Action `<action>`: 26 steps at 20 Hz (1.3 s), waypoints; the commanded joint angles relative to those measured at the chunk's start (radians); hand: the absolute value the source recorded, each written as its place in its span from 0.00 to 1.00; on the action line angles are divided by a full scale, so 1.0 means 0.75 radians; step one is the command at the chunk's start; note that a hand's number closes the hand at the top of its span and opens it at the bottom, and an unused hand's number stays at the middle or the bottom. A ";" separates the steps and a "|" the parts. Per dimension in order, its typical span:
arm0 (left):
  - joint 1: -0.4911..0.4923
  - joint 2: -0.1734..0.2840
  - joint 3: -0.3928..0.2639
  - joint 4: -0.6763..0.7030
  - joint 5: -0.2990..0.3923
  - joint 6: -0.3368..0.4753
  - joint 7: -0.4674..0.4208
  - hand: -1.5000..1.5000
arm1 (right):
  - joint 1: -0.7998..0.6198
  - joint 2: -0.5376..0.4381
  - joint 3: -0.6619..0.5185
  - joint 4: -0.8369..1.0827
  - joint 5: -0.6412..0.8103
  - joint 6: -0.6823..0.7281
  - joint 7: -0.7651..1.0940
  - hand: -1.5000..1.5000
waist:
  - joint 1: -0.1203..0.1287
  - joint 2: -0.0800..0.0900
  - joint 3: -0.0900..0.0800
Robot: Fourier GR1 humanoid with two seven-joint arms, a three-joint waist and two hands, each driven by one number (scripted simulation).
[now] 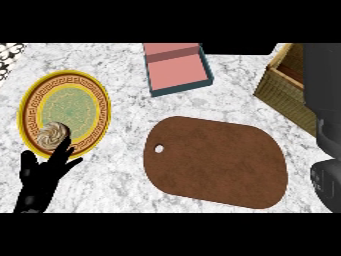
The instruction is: Pick the squash from the cutting board and place it in the basket
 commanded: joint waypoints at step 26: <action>0.062 -0.026 0.012 -0.027 -0.023 -0.030 0.067 0.50 | 0.369 -0.256 -0.317 0.232 -0.499 -0.420 -0.420 1.00 | -0.014 0.003 -0.009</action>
